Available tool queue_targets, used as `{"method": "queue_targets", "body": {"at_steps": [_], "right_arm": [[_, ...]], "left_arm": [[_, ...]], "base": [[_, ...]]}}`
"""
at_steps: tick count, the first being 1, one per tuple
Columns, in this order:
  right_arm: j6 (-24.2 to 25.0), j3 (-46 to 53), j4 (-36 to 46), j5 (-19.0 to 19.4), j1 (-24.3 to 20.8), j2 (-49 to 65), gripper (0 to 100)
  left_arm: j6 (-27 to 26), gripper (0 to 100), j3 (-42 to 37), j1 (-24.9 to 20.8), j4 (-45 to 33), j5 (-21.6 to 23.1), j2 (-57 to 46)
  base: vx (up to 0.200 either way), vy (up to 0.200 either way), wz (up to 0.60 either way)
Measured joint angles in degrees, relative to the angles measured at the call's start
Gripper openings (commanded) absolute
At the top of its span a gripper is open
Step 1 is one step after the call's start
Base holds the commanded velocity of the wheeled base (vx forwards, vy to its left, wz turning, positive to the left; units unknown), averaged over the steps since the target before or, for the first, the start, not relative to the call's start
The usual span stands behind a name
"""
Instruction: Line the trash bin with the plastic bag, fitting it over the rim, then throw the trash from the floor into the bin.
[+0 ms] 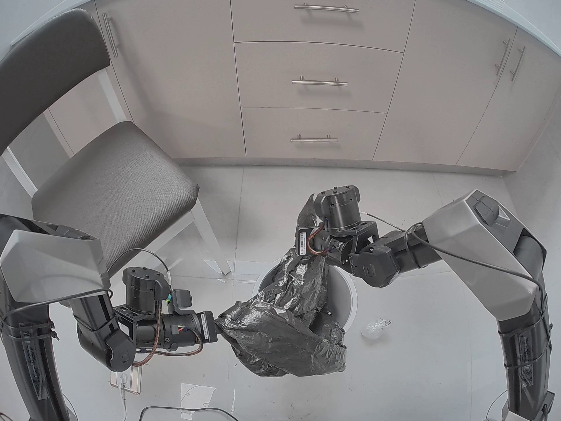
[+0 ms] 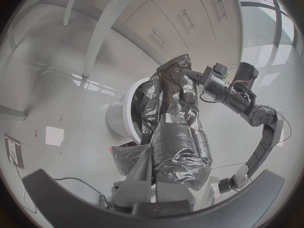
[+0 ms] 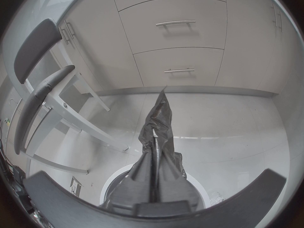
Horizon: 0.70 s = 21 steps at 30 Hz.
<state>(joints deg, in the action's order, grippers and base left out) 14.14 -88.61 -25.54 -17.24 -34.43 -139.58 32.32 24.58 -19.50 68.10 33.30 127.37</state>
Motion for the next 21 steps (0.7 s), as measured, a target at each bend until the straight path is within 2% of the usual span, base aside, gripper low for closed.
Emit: {"method": "queue_targets", "body": {"at_steps": [7, 9, 14, 21], "right_arm": [[-0.21, 2.54, 1.32, 0.29, -0.35, 0.80, 0], [-0.51, 4.16, 2.85, 1.72, -0.51, 1.38, 0], [-1.34, 8.22, 8.24, 8.20, -1.01, 2.89, 0], [-1.74, 10.17, 9.56, 9.67, -1.67, 2.12, 0]], "left_arm": [[0.00, 0, 0.04, 0.00, 0.00, 0.00, 0.00], [0.00, 0, 0.00, 0.00, 0.11, 0.00, 0.00], [0.02, 0, -0.02, 0.11, 0.28, 0.02, 0.00], [0.00, 0, 0.01, 0.18, 0.38, 0.02, 0.20]], "base": [[0.000, 0.000, 0.00], [0.000, 0.000, 0.00], [0.000, 0.000, 0.00], [0.000, 0.000, 0.00]]}}
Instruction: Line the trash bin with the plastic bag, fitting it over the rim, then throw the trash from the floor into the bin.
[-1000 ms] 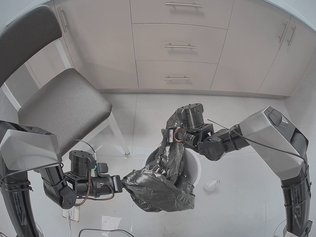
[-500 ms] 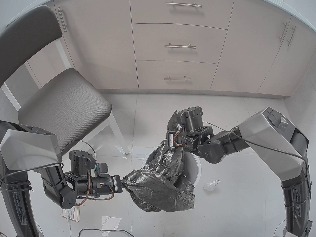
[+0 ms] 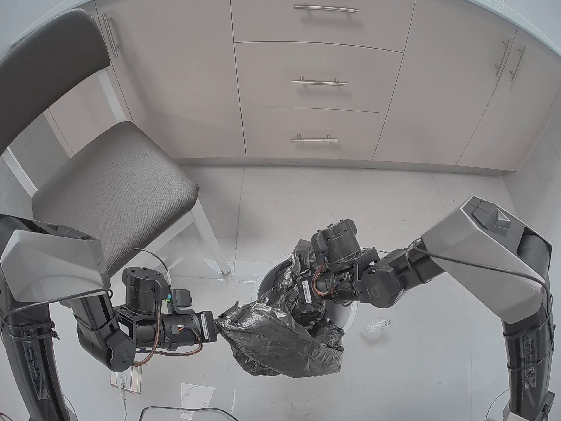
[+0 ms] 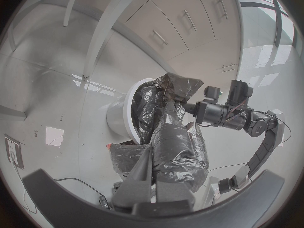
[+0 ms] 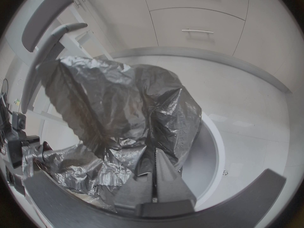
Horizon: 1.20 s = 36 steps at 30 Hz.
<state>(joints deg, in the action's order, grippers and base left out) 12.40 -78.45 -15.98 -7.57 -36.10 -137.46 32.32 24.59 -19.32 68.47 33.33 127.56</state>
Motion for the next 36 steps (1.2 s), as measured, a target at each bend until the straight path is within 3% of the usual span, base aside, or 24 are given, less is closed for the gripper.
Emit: {"method": "queue_targets", "body": {"at_steps": [12, 23, 36], "right_arm": [[-2.11, -4.71, 1.01, 0.16, 0.73, -6.08, 0], [-3.27, -13.86, 9.31, 0.21, 2.85, -11.52, 0], [-4.06, -15.60, 10.02, 0.18, 3.39, -14.60, 0]], "left_arm": [[0.00, 0, 0.02, 0.09, 0.04, -0.02, 0.16], [0.02, 0, 0.02, 0.09, 0.06, 0.00, 0.17], [-0.02, 0, 0.02, 0.06, 0.06, 0.00, 0.26]], "base": [[0.000, 0.000, 0.00], [0.000, 0.000, 0.00], [0.000, 0.000, 0.00]]}}
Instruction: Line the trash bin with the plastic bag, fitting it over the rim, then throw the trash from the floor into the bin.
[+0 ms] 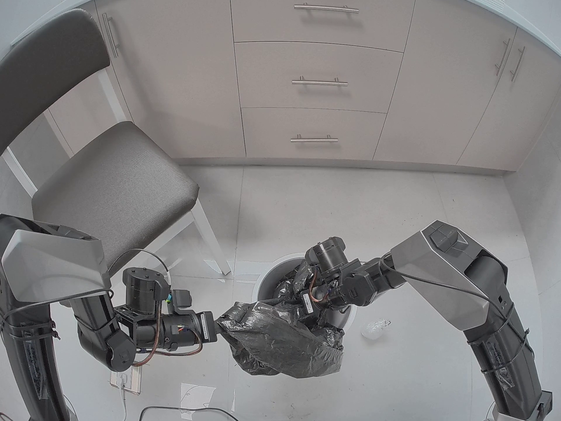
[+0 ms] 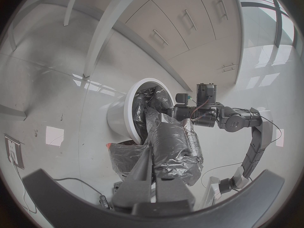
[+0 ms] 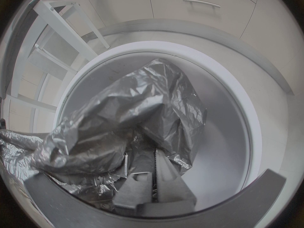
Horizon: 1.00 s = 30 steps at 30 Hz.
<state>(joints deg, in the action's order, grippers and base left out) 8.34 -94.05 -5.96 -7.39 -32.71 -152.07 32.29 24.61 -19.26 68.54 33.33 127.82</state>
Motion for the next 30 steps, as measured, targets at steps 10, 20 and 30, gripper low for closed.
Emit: {"method": "queue_targets", "body": {"at_steps": [10, 20, 30], "right_arm": [[-0.77, 0.30, 0.06, 0.02, 0.00, -0.24, 100], [2.61, 3.39, -0.05, 1.32, -0.17, 3.56, 100], [6.57, 14.62, -0.82, 3.91, -1.16, 15.37, 100]], "left_arm": [[0.02, 0, 0.00, 0.02, 0.00, 0.00, 0.13], [0.02, 0, 0.00, 0.02, 0.00, -0.02, 0.16], [0.60, 0, 0.13, 0.00, 0.00, -0.43, 0.16]], "base": [[0.000, 0.000, 0.00], [0.000, 0.000, 0.00], [0.000, 0.000, 0.00]]}}
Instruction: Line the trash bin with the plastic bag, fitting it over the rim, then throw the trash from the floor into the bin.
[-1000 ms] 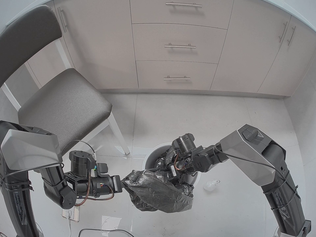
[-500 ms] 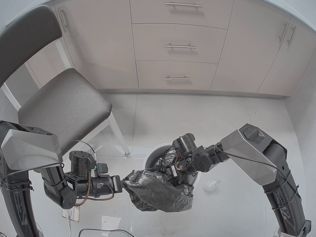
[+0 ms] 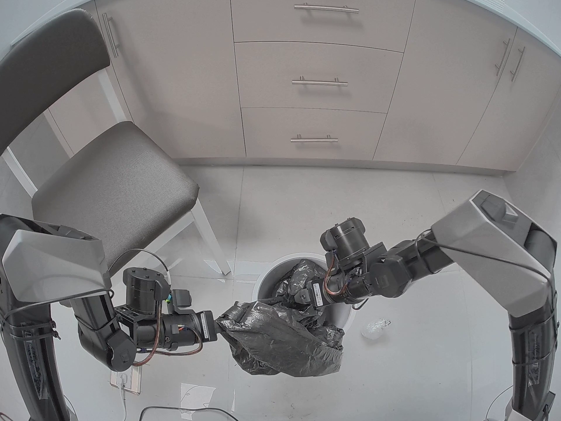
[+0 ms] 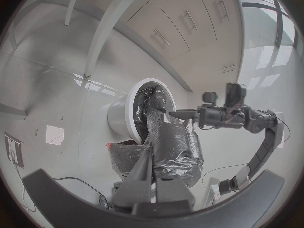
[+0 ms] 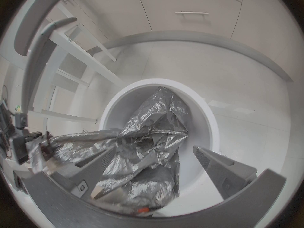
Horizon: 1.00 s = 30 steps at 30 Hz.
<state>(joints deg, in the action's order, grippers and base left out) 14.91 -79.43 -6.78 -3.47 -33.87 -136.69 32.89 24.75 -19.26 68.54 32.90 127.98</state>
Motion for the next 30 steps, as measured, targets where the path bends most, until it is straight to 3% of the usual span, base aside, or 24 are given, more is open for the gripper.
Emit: {"method": "queue_targets", "body": {"at_steps": [6, 16, 22, 30], "right_arm": [[0.37, 11.76, -1.27, -0.09, -2.57, 8.83, 100], [0.52, 29.77, -9.84, -4.07, -14.59, 18.59, 100], [0.63, 31.34, -12.11, -6.89, -17.24, 16.79, 100], [0.39, 28.39, -18.75, -11.11, -16.10, 11.20, 100]], "left_arm": [[2.52, 0, 0.80, -0.05, 0.16, -2.08, -0.11], [6.90, 0, 2.49, -0.72, 0.22, -5.34, -1.24], [7.62, 0, 3.47, -1.38, 0.20, -5.95, -2.04], [7.69, 0, 4.13, -1.88, 0.06, -6.02, -2.78]], "base": [[0.000, 0.000, 0.00], [0.000, 0.000, 0.00], [0.000, 0.000, 0.00], [0.000, 0.000, 0.00]]}}
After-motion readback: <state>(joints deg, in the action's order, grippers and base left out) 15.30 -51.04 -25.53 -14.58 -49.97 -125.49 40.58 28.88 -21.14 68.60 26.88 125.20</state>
